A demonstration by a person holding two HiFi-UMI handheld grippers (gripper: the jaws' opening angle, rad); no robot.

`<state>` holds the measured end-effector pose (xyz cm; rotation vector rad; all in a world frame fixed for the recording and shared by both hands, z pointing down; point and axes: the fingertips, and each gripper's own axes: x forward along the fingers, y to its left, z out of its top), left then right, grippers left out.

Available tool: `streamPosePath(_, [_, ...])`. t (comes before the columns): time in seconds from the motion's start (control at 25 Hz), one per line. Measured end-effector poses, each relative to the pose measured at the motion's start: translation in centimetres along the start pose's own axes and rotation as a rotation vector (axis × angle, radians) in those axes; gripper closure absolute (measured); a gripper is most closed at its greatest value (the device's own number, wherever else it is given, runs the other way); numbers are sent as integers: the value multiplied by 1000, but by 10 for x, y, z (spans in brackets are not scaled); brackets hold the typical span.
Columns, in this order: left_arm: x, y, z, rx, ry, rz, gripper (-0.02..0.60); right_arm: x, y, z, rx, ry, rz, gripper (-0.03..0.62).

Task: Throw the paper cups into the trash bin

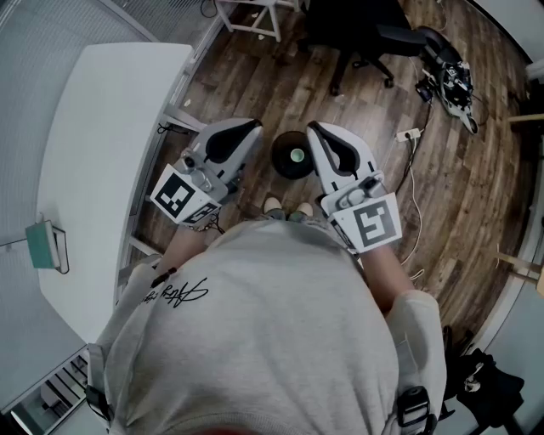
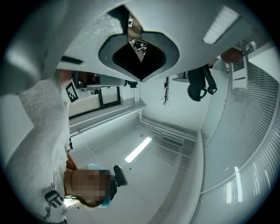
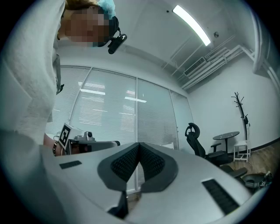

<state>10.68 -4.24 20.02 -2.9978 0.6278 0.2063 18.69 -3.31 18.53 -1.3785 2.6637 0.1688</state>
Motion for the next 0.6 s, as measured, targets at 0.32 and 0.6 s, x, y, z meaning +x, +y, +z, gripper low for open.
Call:
streamPosePath(0.32, [7,-5,-4,4,-3,24,577,-6,-5,0,-6,-6,27,583])
streamPosePath(0.6, [13,-8,-6,-1,-17,42,577,-11,-11,-3,-8,7,39,583])
